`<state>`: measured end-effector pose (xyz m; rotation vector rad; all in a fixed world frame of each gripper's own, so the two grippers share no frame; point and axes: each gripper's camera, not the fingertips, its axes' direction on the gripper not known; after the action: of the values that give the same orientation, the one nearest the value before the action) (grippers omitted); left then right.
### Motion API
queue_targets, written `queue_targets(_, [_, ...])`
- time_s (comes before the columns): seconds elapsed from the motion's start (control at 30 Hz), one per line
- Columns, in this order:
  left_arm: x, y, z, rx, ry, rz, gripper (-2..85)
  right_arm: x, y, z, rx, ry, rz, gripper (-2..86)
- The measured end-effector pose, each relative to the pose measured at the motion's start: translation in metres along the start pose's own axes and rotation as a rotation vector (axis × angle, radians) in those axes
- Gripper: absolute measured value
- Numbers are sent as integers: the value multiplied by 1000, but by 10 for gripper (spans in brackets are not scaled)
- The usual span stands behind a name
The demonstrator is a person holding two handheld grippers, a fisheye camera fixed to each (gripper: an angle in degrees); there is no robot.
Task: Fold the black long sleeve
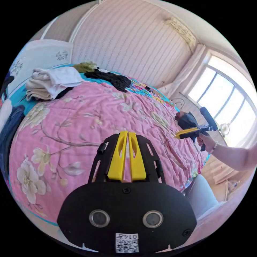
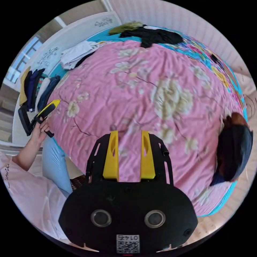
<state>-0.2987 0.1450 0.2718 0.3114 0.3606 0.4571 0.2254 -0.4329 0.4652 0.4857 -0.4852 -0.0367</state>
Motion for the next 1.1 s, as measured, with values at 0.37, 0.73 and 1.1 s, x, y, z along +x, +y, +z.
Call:
queue_targets(0.37, [174, -53, 115, -235, 234, 237, 42, 188, 101, -171, 349, 172, 399, 130])
queue_targets(0.73, [317, -121, 214, -259, 293, 406, 63, 275, 131, -248, 358, 162, 503, 57])
queue_targets(1.1, [433, -135, 242, -193, 273, 531, 78, 212, 234, -392, 549, -150, 288, -1])
